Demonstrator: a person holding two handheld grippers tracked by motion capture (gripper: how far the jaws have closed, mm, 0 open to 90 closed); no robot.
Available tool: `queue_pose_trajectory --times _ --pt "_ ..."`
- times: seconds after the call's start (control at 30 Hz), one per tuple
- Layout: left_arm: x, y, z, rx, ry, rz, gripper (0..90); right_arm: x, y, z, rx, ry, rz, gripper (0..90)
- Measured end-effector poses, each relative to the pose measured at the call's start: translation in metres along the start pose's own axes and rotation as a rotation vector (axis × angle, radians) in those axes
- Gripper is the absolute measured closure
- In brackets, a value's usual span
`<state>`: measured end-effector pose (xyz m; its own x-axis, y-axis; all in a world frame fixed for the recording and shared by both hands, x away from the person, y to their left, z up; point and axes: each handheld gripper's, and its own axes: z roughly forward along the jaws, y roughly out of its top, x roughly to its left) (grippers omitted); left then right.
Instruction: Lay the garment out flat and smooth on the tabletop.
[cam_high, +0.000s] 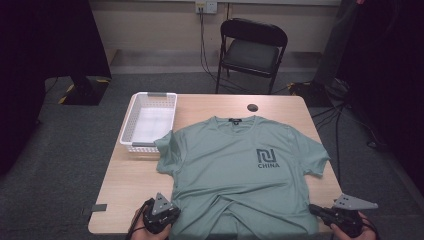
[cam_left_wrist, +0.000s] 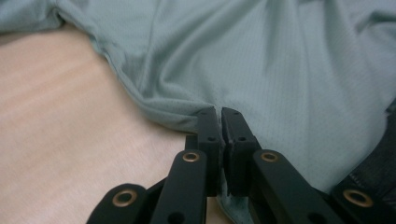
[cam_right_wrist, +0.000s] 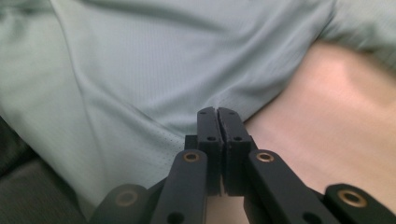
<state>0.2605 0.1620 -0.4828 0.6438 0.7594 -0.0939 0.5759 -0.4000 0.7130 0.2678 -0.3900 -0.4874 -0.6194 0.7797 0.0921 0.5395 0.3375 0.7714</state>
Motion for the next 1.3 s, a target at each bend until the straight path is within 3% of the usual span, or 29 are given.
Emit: queue_pose_trajectory --times 0.1,0.23,0.33,0.37,0.43,0.5,0.57,0.6,0.73,0.83,1.0,1.3 --pt "0.012 0.009 -0.014 -0.068 -0.006 -0.028 88.0 -0.008 0.013 -0.017 -0.069 0.011 0.006 88.5" --pt "0.021 0.015 -0.032 -0.134 -0.014 -0.046 88.2 -0.014 0.022 -0.034 -0.122 0.013 0.004 88.5" --pt "0.021 0.011 -0.033 -0.156 -0.075 -0.029 87.5 -0.017 0.021 -0.04 -0.129 0.025 0.001 88.3" --pt "0.021 0.01 -0.032 -0.164 -0.089 -0.029 82.2 -0.018 0.019 -0.041 -0.132 0.021 0.004 85.4" --pt "0.022 0.009 -0.03 -0.178 -0.051 -0.048 57.0 -0.018 0.018 -0.042 -0.142 -0.003 -0.002 57.5" --pt "0.024 0.011 -0.028 -0.172 -0.029 -0.024 44.2 -0.017 0.02 -0.04 -0.155 -0.018 -0.005 42.4" --pt "0.027 0.015 -0.025 -0.168 -0.021 -0.023 32.5 -0.016 0.026 -0.037 -0.179 -0.032 -0.008 23.0" --pt "0.028 0.018 -0.023 -0.169 -0.015 -0.027 27.5 -0.014 0.029 -0.034 -0.177 -0.054 -0.018 18.6" --pt "0.031 0.027 -0.015 -0.158 -0.018 -0.005 18.4 -0.011 0.043 -0.019 -0.165 -0.047 -0.059 11.8" --pt "0.033 0.032 -0.009 -0.147 -0.01 0.002 17.8 -0.01 0.049 -0.002 -0.141 -0.036 -0.075 11.2" --pt "0.037 0.04 -0.001 -0.154 -0.008 0.027 14.9 -0.015 0.05 0.031 -0.089 -0.023 -0.063 11.5" --pt "0.043 0.04 0.011 -0.123 -0.009 0.097 14.7 -0.025 0.047 0.06 -0.023 -0.025 -0.061 11.7"
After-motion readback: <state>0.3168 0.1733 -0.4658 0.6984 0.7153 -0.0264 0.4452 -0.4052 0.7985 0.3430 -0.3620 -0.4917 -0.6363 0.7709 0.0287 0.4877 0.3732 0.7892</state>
